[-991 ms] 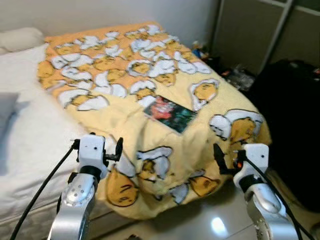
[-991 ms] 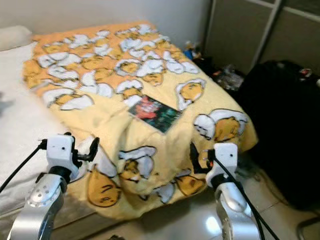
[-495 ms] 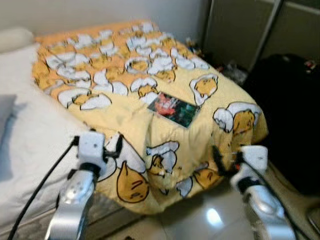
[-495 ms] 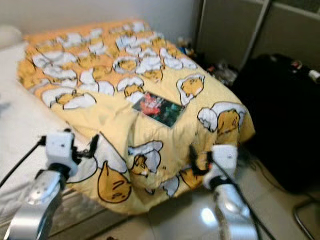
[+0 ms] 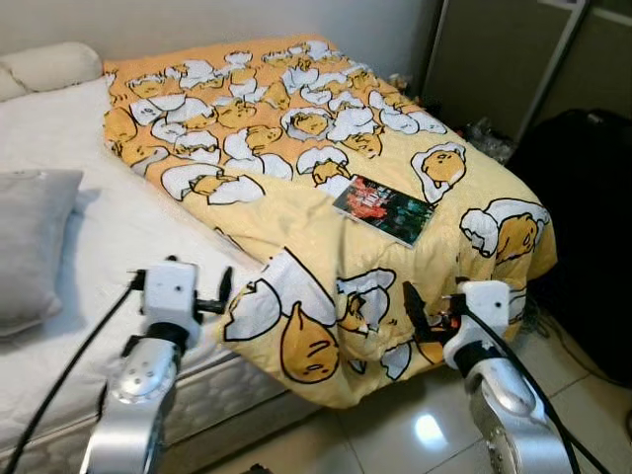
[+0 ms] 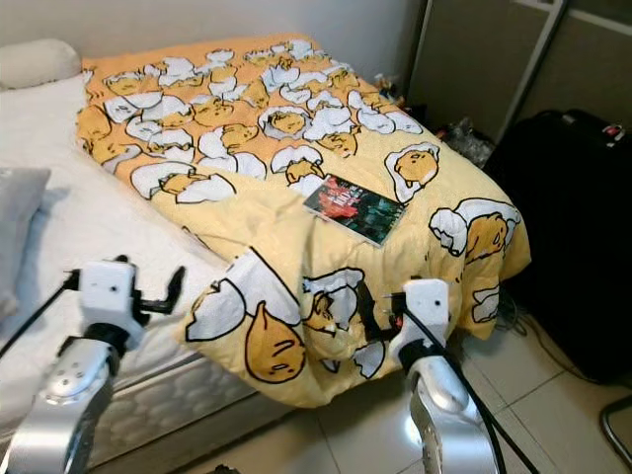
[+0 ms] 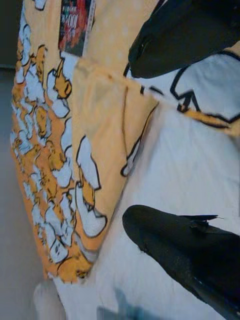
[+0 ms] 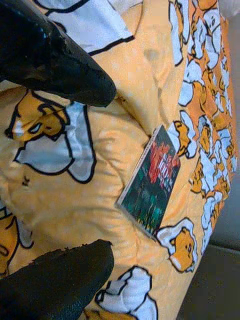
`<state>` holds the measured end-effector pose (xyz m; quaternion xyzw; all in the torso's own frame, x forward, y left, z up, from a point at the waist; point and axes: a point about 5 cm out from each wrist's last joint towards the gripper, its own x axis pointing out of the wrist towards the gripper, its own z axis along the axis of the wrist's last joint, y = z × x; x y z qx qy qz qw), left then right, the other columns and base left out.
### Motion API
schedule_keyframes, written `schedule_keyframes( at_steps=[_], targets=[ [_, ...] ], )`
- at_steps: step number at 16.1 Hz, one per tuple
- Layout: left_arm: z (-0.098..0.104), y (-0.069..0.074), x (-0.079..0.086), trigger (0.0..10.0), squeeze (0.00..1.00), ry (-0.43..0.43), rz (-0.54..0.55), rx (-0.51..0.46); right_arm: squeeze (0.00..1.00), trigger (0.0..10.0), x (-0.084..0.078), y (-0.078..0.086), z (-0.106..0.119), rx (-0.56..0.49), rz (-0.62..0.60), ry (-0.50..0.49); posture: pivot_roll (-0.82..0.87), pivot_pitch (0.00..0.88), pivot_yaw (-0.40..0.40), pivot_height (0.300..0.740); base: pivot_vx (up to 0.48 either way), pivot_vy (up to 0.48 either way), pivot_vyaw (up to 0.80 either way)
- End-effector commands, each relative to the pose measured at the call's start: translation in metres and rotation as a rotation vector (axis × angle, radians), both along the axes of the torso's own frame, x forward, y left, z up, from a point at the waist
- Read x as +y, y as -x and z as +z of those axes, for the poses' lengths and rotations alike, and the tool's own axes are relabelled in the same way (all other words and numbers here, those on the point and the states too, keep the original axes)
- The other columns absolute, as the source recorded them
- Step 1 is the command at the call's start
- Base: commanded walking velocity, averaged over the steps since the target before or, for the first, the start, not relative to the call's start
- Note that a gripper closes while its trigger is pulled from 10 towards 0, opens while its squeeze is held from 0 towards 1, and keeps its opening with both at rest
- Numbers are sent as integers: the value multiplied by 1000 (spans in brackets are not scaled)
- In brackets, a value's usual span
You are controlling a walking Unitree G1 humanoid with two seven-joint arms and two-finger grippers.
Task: Clean up the room
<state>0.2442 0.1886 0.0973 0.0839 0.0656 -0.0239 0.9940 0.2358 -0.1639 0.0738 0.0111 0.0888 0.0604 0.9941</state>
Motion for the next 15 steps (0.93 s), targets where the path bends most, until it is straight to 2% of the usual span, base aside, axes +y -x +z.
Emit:
schedule_keyframes(
  at_steps=[1,15],
  targets=[
    [0,-1,-5,10000,0,5,-17,4,0,10000,-5,0,1,-7,-13,17,-34,0,43,740,0,311,0],
    [0,1,-1,10000,0,8,2,7,0,10000,1,-7,3,-23,15,20,-20,0,35,740,0,317,0]
  ],
)
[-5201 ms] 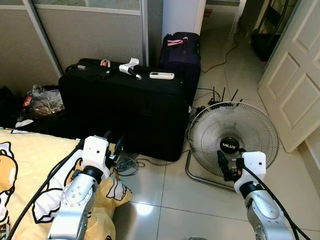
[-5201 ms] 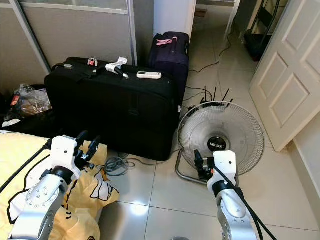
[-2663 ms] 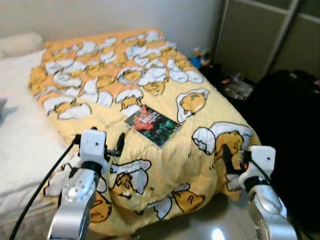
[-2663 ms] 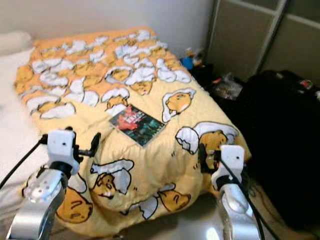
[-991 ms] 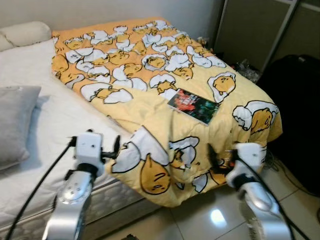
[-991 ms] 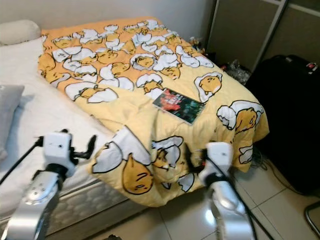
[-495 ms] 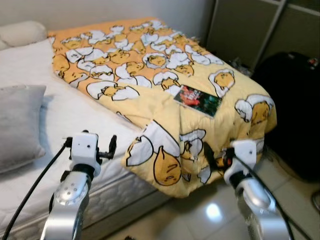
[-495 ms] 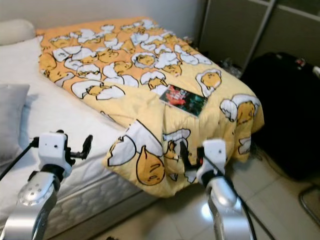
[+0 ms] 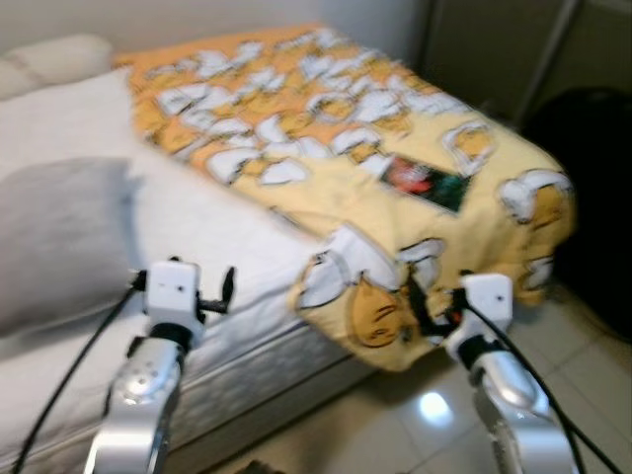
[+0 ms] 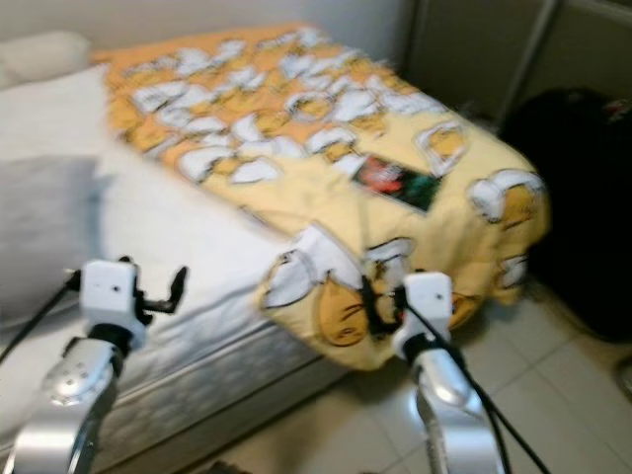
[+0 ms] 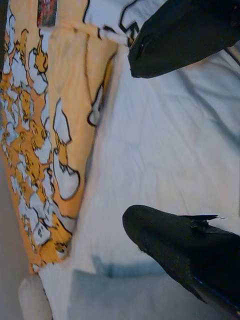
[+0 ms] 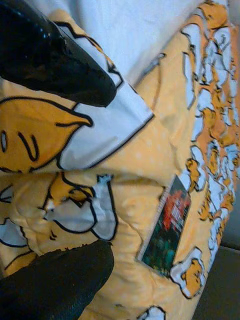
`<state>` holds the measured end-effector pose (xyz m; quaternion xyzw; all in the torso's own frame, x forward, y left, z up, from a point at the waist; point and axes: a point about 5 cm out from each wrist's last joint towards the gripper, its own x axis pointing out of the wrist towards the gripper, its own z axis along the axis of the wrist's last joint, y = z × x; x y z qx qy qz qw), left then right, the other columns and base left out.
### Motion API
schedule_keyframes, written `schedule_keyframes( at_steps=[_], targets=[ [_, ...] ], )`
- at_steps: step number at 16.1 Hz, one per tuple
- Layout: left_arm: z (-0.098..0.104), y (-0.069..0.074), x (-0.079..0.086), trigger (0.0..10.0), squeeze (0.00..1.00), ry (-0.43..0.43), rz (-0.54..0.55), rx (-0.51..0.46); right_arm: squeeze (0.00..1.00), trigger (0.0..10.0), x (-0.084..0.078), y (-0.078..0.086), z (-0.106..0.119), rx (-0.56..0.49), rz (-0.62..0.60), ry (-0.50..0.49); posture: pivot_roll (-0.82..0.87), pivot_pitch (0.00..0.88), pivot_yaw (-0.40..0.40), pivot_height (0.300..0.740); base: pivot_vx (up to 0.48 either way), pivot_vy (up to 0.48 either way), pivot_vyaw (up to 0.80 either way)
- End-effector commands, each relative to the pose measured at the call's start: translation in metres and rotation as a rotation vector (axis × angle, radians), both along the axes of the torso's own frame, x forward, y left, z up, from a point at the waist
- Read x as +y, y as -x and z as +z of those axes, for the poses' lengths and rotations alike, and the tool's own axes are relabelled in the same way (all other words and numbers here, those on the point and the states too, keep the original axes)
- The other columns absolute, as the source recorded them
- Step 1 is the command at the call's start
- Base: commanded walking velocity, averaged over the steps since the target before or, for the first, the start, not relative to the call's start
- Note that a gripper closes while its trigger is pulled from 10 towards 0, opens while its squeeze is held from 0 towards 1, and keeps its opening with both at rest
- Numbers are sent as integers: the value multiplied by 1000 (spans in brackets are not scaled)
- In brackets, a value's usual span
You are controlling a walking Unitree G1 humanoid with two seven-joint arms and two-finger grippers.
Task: Clean up the room
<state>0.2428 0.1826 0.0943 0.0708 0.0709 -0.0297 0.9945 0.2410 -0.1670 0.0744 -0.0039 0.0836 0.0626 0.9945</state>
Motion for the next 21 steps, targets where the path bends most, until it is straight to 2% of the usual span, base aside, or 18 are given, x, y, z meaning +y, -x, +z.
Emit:
schedule_keyframes(
  at_steps=[1,10,21],
  targets=[
    [3,0,6,10000,0,-19,11,-5,0,10000,4,-2,2,-9,11,-9,-19,0,35,740,0,341,431],
    [4,2,7,10000,0,-30,18,-4,0,10000,6,-6,2,-9,15,-11,-3,0,30,740,0,337,800],
    [5,1,6,10000,0,-30,21,1,0,10000,7,-9,2,-12,-1,-10,2,0,34,740,0,334,0]
  ],
)
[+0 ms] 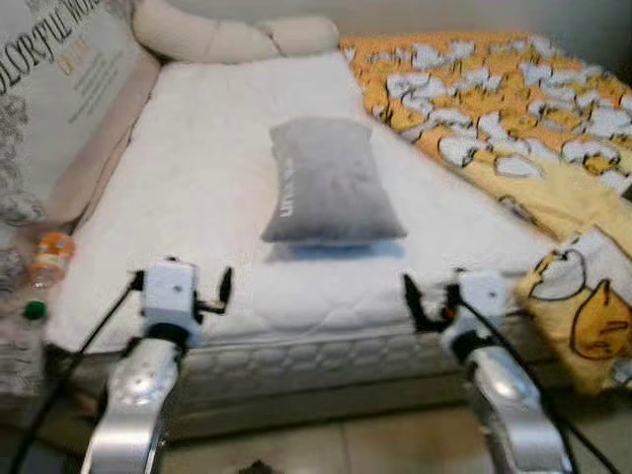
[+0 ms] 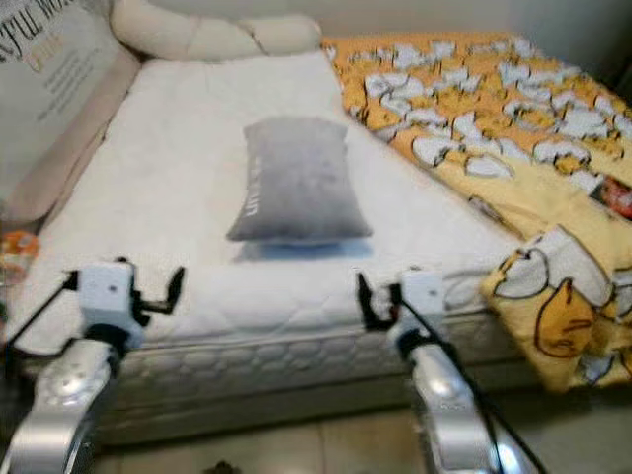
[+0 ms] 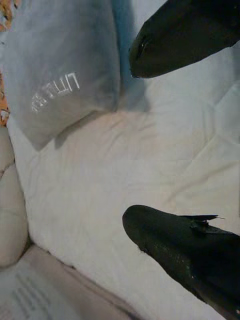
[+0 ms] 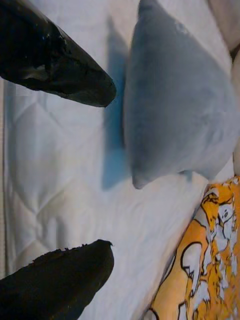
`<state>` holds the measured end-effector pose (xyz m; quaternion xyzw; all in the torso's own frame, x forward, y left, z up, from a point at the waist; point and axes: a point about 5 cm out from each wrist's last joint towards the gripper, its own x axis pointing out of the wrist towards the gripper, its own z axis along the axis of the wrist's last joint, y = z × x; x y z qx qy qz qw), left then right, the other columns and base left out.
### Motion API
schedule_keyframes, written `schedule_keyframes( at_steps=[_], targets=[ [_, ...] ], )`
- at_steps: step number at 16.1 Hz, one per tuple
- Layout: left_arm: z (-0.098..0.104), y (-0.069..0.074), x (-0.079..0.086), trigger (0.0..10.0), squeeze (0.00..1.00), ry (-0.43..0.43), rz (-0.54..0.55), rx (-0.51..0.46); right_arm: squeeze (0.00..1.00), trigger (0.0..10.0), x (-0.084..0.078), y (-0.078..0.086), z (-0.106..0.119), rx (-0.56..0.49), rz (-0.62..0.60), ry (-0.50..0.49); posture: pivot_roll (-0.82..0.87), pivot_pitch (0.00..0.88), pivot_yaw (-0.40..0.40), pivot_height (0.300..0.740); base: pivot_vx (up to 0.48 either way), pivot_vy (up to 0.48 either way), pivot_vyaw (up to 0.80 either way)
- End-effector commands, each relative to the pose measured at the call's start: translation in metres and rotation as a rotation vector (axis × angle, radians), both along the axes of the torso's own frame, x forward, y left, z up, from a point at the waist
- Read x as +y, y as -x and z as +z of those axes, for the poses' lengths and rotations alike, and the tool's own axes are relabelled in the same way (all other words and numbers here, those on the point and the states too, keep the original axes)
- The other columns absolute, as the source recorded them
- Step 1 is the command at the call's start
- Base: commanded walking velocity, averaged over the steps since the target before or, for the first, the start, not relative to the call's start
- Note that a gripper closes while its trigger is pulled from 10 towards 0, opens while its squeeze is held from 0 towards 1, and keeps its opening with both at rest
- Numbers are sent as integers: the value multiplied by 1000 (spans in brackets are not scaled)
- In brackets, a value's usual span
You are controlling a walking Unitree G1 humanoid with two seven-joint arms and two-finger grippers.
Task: Clean up the room
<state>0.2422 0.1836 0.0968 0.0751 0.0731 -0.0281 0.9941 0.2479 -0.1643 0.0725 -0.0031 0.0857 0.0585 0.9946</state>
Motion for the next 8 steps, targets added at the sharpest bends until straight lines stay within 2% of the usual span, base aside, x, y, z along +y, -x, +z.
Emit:
schedule_keyframes(
  at_steps=[1,8],
  targets=[
    [3,0,5,10000,0,-21,19,-3,0,10000,5,-3,4,-17,9,-8,3,0,34,740,0,337,0],
    [3,1,5,10000,0,-18,26,-5,0,10000,6,-6,4,-19,8,-9,8,0,28,740,0,335,0]
  ],
)
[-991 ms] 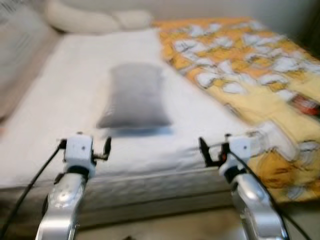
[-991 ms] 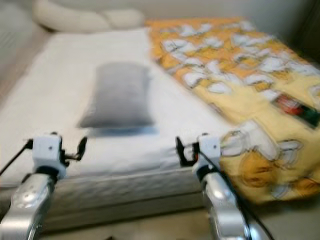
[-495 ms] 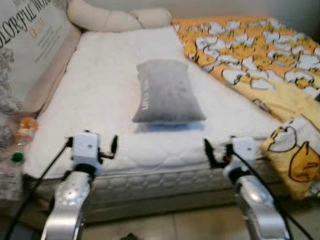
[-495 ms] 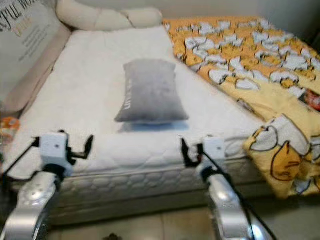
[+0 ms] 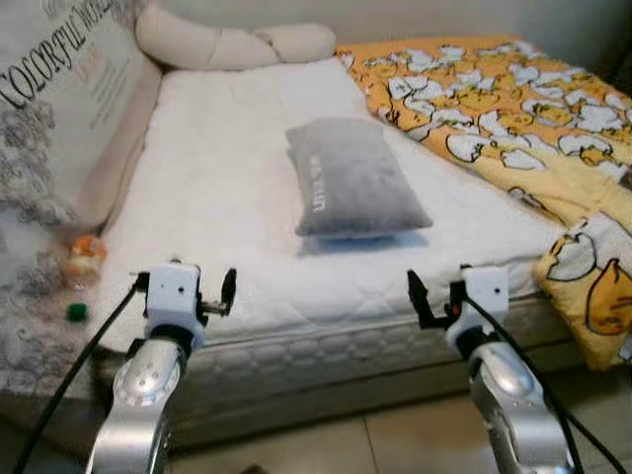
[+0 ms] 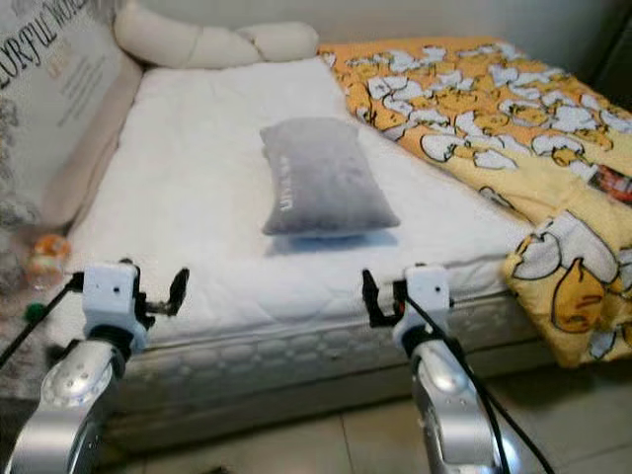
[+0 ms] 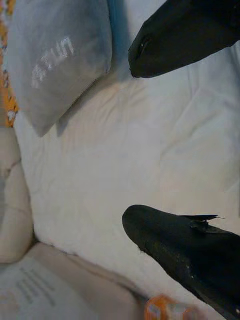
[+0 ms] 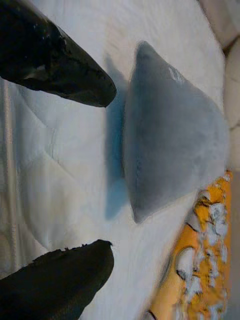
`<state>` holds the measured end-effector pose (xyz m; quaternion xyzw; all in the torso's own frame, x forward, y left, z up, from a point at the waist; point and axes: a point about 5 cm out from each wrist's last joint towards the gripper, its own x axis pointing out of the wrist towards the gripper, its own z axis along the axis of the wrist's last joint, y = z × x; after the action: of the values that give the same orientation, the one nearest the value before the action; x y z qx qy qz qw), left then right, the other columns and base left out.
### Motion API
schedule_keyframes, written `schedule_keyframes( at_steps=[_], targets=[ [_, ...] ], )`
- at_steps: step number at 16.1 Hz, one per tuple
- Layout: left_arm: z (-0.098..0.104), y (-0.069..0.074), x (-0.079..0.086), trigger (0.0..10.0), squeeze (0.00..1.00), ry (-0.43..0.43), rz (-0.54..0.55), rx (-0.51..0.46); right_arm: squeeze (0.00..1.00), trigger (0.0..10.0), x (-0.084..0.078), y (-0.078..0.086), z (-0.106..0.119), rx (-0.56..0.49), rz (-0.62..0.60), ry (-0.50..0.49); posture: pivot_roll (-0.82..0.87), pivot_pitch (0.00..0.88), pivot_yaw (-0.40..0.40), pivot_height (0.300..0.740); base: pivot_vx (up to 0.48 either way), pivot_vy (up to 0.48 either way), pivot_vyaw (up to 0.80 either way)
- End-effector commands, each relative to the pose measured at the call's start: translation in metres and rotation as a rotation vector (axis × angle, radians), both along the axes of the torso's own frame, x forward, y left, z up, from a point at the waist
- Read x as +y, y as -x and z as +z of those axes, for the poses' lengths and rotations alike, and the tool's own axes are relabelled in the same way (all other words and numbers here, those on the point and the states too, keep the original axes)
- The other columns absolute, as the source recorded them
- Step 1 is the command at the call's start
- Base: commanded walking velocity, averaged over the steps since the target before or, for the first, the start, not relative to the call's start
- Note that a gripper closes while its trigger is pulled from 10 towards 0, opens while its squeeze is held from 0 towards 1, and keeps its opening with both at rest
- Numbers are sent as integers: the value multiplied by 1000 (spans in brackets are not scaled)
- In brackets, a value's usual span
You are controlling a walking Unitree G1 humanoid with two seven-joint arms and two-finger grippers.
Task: Clean up the room
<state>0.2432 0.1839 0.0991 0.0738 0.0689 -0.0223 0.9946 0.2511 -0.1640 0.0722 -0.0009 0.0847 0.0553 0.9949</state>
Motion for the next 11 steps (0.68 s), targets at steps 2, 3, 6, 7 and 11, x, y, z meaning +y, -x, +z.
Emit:
schedule_keyframes(
  at_steps=[2,3,6,7,11],
  targets=[
    [1,2,5,10000,0,-19,15,3,0,10000,5,-3,4,-23,-13,13,7,0,29,740,0,336,0],
    [0,2,5,10000,0,-19,16,3,0,10000,4,-4,5,-32,-33,31,7,0,28,740,0,334,0],
    [2,1,5,10000,0,-40,2,-5,0,10000,4,-6,6,-51,-31,52,8,0,29,740,0,215,0],
    [3,0,4,10000,0,-42,2,-10,0,10000,5,-6,7,-52,-20,45,9,0,29,740,0,-480,0],
    [3,-1,2,10000,0,18,30,6,0,10000,7,-7,7,-45,3,19,9,0,25,740,0,-240,0]
  ],
)
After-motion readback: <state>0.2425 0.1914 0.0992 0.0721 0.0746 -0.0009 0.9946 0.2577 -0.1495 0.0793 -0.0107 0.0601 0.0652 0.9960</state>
